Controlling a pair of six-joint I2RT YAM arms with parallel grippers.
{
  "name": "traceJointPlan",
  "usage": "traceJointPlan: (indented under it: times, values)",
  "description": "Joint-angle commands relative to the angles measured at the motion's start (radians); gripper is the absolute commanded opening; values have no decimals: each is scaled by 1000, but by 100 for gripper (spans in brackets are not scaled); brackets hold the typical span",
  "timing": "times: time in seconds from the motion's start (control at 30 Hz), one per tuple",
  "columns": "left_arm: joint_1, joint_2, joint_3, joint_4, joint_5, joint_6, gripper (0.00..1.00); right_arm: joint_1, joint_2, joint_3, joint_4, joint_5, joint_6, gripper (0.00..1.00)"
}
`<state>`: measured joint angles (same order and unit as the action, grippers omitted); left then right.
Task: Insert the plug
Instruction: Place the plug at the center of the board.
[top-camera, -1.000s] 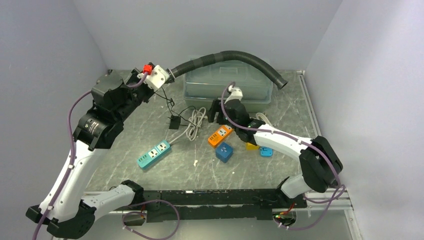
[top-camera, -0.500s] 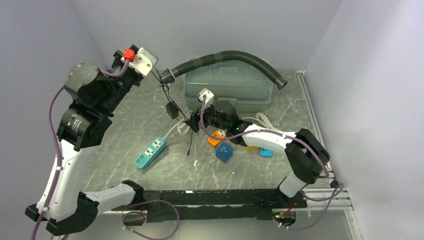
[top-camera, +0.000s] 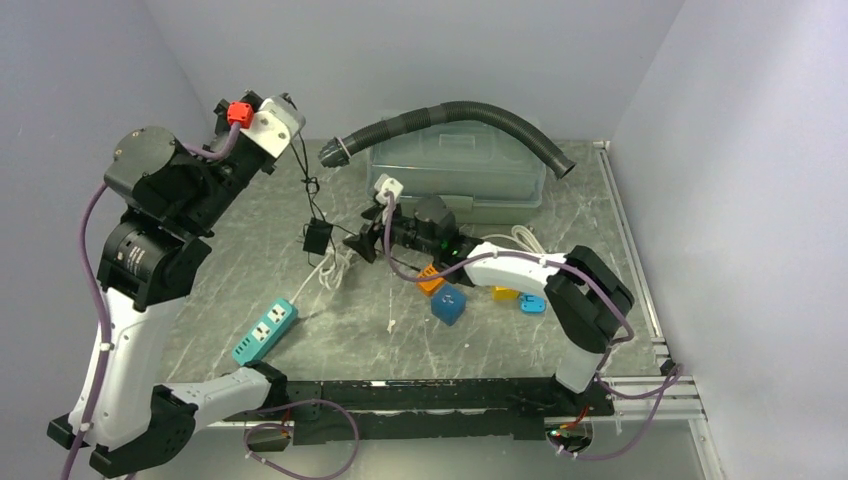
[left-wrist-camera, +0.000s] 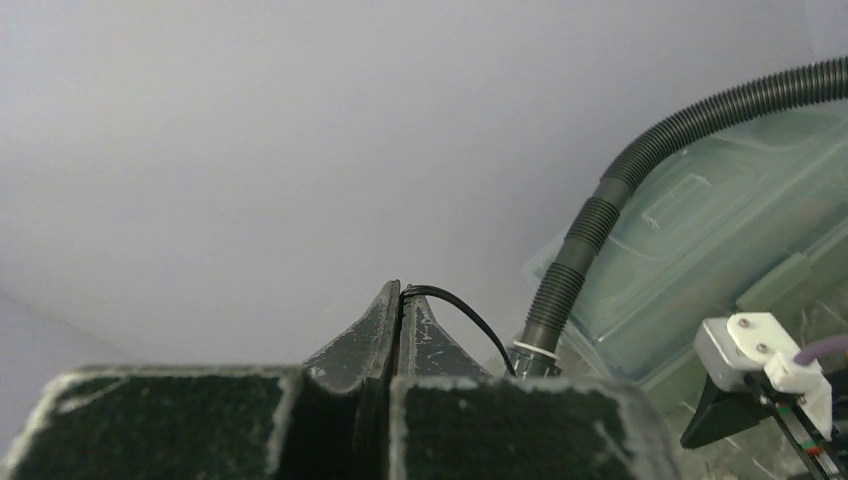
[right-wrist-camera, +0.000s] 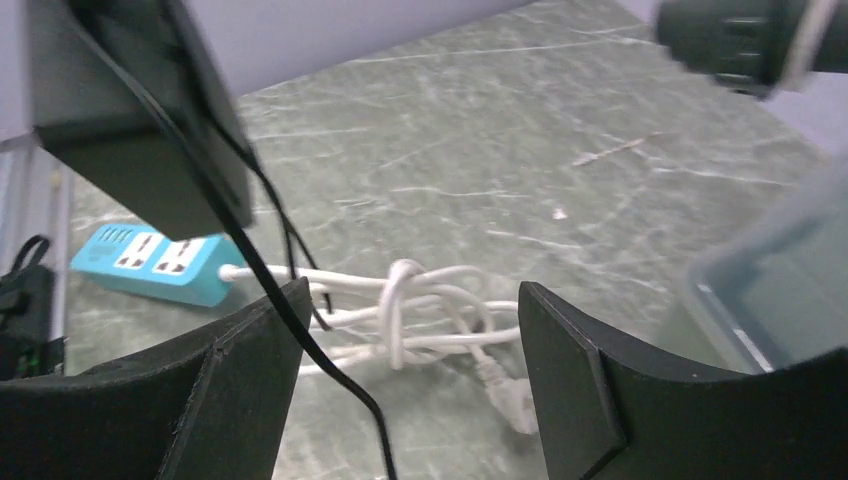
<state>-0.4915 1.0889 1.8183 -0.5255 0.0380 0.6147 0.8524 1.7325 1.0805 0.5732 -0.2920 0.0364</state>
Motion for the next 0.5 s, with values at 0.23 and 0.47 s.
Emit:
traceJointPlan:
  times: [0.23, 0.47]
  values:
    - [4, -14, -10, 60, 16, -19, 0, 117, 37, -17, 146, -81, 51, 76]
    - [4, -17, -12, 52, 18, -35, 0, 149, 139, 91, 53, 132, 49, 29]
